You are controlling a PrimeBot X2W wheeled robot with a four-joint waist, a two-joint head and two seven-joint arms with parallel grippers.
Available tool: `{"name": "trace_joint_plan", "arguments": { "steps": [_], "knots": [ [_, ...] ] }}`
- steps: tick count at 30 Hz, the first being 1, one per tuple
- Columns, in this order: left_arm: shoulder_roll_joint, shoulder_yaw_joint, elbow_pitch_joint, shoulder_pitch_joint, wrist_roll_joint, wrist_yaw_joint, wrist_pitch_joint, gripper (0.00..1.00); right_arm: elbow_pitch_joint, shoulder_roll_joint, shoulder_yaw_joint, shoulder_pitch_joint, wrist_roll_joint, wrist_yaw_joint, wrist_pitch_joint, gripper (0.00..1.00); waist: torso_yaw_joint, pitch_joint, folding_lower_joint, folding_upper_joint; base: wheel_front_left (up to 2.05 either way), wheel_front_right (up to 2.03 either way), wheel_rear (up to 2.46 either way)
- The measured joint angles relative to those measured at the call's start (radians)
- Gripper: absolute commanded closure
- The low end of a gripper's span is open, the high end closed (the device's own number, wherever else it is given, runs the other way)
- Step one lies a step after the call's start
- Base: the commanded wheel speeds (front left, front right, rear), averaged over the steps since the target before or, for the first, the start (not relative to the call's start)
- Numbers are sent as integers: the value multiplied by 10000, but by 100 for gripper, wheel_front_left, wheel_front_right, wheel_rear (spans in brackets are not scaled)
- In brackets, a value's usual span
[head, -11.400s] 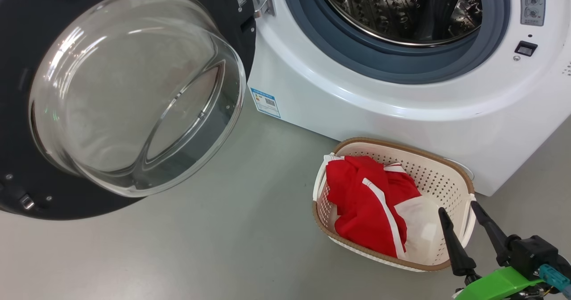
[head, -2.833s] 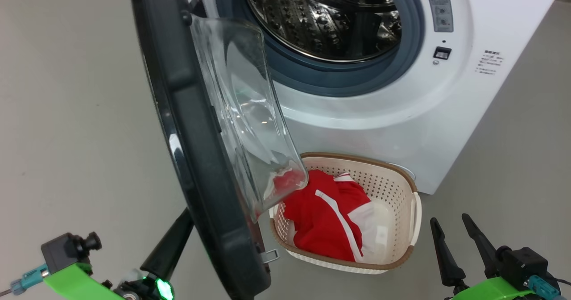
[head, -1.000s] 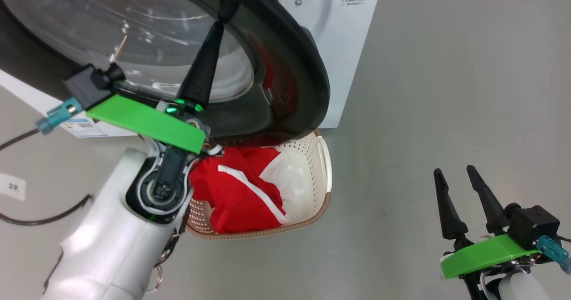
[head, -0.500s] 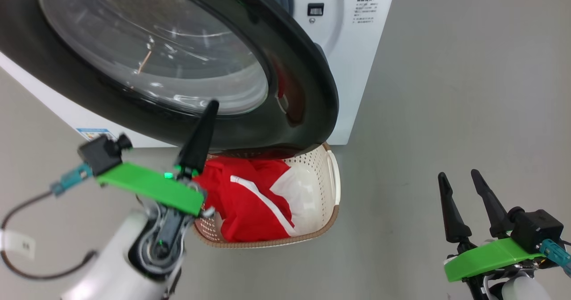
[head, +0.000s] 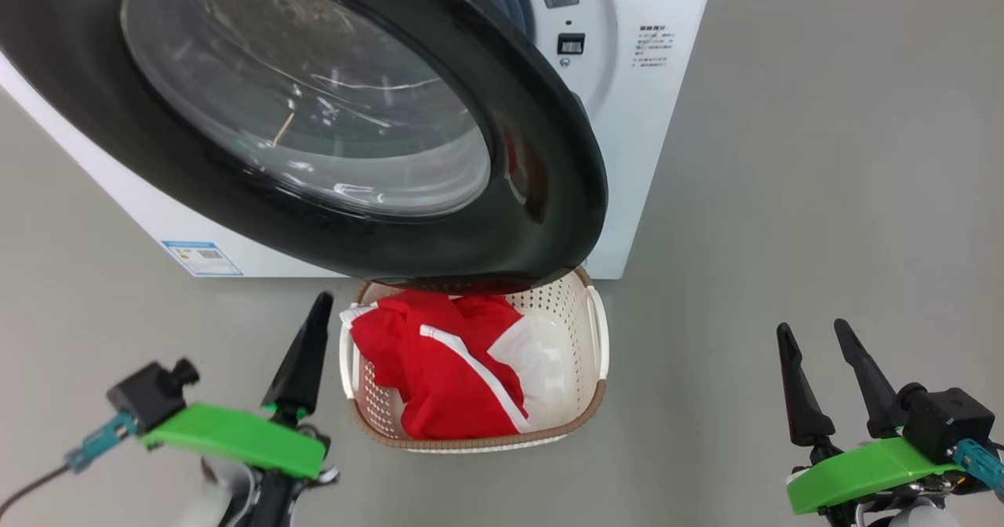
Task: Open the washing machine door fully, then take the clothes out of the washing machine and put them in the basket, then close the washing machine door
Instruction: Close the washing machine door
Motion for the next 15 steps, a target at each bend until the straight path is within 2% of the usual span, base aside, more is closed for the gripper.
{"name": "trace_joint_plan", "arguments": {
  "steps": [3, 6, 7, 13, 15],
  "knots": [
    [-88, 439, 4, 506, 314, 0, 0, 99, -6, 4, -35, 68, 0, 0, 0, 0, 57, -118, 0, 0, 0, 0, 0],
    [-196, 913, 12, 1119, 905, 0, -25, 73, 0, 12, -69, 399, -17, 0, 0, 0, 129, -281, 0, 0, 0, 0, 0],
    [-219, 1030, 13, 1251, 1055, 0, -27, 60, 4, 17, -86, 437, -48, 0, 0, 0, 148, -319, 0, 0, 0, 0, 0],
    [-240, 1636, 67, 1846, 1847, 0, -27, 37, -12, 25, -207, 633, -61, 0, 0, 0, 248, -574, 0, 0, 0, 0, 0],
    [-240, 1684, 82, 1936, 2180, 0, -27, 22, -15, 36, -295, 827, -61, 0, 0, 0, 288, -658, 0, 0, 0, 0, 0]
  ]
}}
